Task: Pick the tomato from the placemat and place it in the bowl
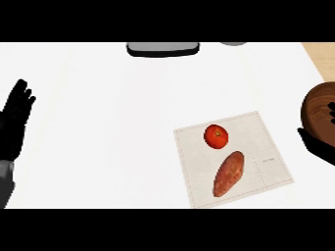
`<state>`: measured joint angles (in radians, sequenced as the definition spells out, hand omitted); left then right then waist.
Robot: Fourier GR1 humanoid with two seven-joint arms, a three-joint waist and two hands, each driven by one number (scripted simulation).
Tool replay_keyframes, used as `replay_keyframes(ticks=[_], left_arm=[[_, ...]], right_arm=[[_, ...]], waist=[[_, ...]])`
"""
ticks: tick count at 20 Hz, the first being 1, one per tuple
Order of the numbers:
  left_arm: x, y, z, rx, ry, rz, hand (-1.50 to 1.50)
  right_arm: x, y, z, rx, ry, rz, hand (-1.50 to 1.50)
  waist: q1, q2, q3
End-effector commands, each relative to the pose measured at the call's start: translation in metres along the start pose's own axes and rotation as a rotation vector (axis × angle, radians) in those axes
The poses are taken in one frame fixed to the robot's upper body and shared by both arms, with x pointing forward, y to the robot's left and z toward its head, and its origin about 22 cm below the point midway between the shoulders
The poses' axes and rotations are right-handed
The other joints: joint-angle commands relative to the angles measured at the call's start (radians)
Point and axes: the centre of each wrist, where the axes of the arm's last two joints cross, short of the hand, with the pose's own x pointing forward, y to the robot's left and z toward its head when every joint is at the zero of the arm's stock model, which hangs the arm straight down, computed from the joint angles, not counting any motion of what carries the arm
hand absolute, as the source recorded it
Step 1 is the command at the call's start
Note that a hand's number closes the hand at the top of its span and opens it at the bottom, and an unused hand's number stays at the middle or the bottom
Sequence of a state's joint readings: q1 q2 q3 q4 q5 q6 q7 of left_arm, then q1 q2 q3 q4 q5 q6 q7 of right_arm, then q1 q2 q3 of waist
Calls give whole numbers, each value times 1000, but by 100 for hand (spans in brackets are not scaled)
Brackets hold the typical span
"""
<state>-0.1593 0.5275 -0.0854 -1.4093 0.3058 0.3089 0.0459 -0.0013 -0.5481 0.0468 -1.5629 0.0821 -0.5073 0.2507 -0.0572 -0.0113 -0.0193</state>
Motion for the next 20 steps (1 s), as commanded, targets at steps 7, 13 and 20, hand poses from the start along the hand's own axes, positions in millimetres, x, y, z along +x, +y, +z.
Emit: replay_keyframes(ticks=[7, 13, 20], left_arm=[[8, -6, 3, -22, -43, -40, 0], [21, -16, 7, -69, -75, -33, 0], [18, -21, 2, -95, -77, -29, 0]], right_arm=[[-13, 52, 98, -164, 52, 186, -150], [37, 48, 109, -225, 106, 244, -150], [122, 36, 105, -163, 199, 398, -150]], waist=[[7, -2, 6], [38, 3, 9], [59, 13, 12]])
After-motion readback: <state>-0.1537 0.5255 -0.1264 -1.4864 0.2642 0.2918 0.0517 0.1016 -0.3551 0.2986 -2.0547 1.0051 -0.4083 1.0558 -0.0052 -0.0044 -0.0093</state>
